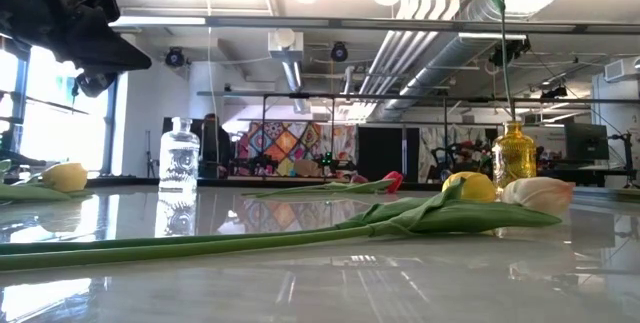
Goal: Sort flowers into vase by color
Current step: Put the bottom red tulip into the yellow vase
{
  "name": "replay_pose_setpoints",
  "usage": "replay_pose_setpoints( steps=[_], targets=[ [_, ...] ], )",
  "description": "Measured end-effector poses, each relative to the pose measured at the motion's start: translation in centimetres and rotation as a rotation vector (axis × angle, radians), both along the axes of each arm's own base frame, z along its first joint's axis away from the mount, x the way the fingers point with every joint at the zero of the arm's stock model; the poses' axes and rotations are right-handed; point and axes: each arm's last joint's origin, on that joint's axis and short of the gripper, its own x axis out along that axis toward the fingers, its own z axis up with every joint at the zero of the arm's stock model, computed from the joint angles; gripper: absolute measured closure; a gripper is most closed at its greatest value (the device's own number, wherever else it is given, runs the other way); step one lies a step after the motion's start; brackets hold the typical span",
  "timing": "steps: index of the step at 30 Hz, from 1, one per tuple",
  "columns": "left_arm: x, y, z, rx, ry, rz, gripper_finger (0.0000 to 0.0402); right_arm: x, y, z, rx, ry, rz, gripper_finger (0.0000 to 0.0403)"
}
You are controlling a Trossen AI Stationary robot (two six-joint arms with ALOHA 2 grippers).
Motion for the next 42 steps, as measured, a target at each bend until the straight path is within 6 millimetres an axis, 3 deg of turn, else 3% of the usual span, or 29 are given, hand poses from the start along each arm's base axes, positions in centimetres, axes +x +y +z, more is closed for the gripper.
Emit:
replay_pose_setpoints(
  steps=[8,15,22,32,42],
  targets=[
    [0.0,0.0,0.0,0.0,0.0,0.0,0.0396,0.8,-0.6,-0.8,0.018,0.013,-0.027,0.0403],
    [0.0,0.0,0.0,-0.001,0.0,0.0,0.0396,1.1,-0.8,-4.7,-0.004,-0.085,-0.039,0.0403],
    [0.0,0.0,0.0,0.0,0.0,0.0,0.0396,0.6,-0.7,-7.3,0.017,-0.097,-0.045,0.0403],
    [0.0,0.0,0.0,-0.001,0.0,0.0,0.0396,-0.8,-0.3,-9.0,0.072,0.019,-0.031,0.0403],
    [0.0,0.0,0.0,0.0,0.0,0.0,0.0396,-1.1,-0.1,-9.4,0.097,0.024,-0.023,0.0402]
  ],
)
